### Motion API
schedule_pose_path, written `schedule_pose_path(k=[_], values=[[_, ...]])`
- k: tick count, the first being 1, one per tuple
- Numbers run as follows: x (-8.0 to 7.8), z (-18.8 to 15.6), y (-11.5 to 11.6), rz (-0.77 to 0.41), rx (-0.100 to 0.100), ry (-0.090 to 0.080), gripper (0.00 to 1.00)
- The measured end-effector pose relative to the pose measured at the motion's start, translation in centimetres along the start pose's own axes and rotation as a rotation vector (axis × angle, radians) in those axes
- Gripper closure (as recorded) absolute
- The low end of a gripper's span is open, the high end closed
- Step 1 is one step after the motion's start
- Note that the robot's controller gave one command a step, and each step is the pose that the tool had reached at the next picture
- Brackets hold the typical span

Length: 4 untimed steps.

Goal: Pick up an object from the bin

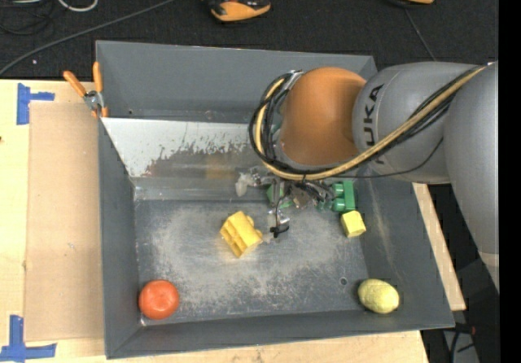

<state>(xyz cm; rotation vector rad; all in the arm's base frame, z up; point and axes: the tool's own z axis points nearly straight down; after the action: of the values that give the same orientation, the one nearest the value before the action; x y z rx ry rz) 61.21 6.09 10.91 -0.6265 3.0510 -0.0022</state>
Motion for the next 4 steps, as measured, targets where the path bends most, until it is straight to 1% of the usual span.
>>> schedule_pose_path(k=[1,2,3,4], values=[[0.0,0.0,0.0,-0.001,0.000,0.000,1.00],[0.0,0.0,0.0,-0.002,0.000,0.000,0.00],[0.0,0.0,0.0,-0.002,0.000,0.000,0.00],[10.6,3.6,3.5,-0.279,-0.001,0.000,1.00]])
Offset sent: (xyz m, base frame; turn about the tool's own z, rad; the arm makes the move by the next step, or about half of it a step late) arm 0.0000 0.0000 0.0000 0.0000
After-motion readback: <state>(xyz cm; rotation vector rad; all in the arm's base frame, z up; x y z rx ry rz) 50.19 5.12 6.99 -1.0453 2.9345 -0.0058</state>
